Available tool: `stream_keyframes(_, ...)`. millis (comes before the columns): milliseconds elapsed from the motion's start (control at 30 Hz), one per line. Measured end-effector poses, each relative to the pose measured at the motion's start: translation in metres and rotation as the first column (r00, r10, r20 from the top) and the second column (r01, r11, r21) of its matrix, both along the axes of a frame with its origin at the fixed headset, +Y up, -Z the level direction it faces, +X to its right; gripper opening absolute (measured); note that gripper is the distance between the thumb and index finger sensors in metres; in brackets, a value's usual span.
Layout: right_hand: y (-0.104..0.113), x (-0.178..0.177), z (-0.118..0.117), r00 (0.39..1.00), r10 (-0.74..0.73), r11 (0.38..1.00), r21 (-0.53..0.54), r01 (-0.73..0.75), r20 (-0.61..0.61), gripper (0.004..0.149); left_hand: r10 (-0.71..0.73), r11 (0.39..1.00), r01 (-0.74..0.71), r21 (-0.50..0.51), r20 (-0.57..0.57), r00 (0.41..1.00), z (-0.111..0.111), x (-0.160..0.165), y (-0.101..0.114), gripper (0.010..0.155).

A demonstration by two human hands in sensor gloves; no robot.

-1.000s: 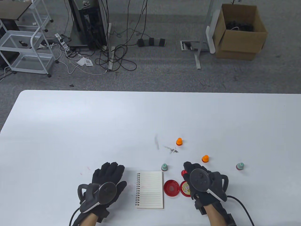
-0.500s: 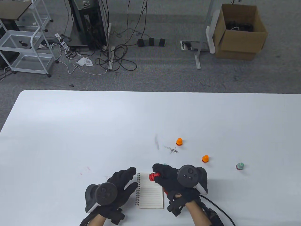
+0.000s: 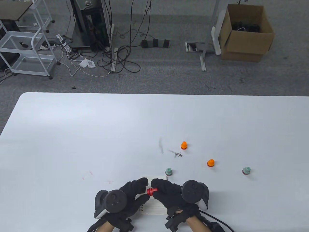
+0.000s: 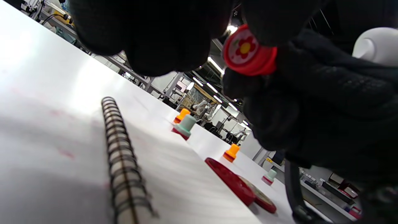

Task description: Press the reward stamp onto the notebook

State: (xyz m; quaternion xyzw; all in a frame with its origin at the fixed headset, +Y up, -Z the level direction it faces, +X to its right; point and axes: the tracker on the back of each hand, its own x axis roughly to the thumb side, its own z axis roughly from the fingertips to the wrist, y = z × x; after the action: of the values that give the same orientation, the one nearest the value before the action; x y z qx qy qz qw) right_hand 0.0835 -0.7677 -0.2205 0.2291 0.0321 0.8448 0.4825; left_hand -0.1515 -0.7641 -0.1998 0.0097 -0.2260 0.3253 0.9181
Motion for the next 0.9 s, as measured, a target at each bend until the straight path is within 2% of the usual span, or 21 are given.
stream_keyframes(233,0.0006,-0.0021,0.0021,1.0,-0.012,1.0,0.009,0.012,0.002,0.055,0.023,1.0,-0.023,-0.001,0.034,0.999,0.0017,0.0055,-0.001,0.066)
stream_keyframes(367,0.0004,-0.0032,0.0023,1.0,-0.009,1.0,-0.014,0.009,-0.019,0.055,0.012,0.998,-0.014,0.055,0.026,1.0,0.0028,0.005,0.002,0.064)
stream_keyframes(900,-0.0011,-0.0048,0.0028,0.997,-0.054,0.998,-0.047,0.052,-0.046,0.054,0.073,0.997,-0.074,0.024,0.029,0.997,0.001,0.001,0.0011,0.063)
